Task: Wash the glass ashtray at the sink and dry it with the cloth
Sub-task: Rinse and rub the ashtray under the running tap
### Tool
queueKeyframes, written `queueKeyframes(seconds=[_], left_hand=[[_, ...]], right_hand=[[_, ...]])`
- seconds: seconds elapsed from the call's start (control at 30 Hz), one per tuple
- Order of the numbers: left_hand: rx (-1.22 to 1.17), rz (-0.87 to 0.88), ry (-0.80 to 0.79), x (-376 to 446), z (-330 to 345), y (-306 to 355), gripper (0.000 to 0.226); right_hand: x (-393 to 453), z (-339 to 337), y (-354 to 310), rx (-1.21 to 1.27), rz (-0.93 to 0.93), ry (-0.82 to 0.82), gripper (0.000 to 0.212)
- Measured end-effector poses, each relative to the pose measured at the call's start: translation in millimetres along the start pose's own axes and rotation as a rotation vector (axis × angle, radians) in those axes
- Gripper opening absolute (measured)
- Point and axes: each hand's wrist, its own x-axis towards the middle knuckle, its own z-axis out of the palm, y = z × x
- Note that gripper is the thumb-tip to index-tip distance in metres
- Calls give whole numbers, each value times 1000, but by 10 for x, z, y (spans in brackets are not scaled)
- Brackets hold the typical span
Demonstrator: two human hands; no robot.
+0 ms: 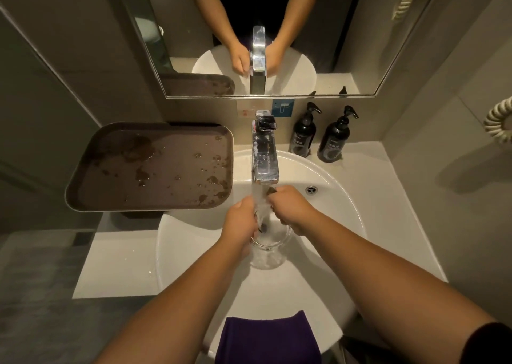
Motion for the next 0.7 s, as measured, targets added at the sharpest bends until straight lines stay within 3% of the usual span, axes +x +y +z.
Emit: queueKeyframes(seconds=[0.07, 0.13, 0.23, 0.3, 0.37, 0.43, 0.5, 0.6, 0.7], left_hand=[[-180, -72, 85, -18, 59, -37, 28], [-392, -156, 146, -35, 122, -50, 21], [-475, -169, 223, -58, 196, -132, 26], [-377, -138, 236, -57, 168, -178, 34], [-120, -68, 132, -24, 76, -170, 47], [88, 18, -27, -10, 7, -85, 51], [145, 32, -34, 22, 4, -19, 48], [-68, -30, 66, 23, 95, 32, 27], [-398, -178, 128, 7, 179, 74, 19]], right_hand=[[-10, 13, 2, 108, 52, 24, 27], [-39, 78, 72, 379, 166, 91, 26], [-82, 229, 240, 618, 258, 218, 16], [-120, 248, 325, 612, 289, 257, 15], [-124, 180, 338, 504, 251, 230, 17], [-90, 69, 259, 298, 146, 138, 21], [-49, -4, 143, 172, 80, 46, 23], [-32, -30, -1, 182, 71, 22, 22], [-90, 60, 14, 546, 197, 98, 17]])
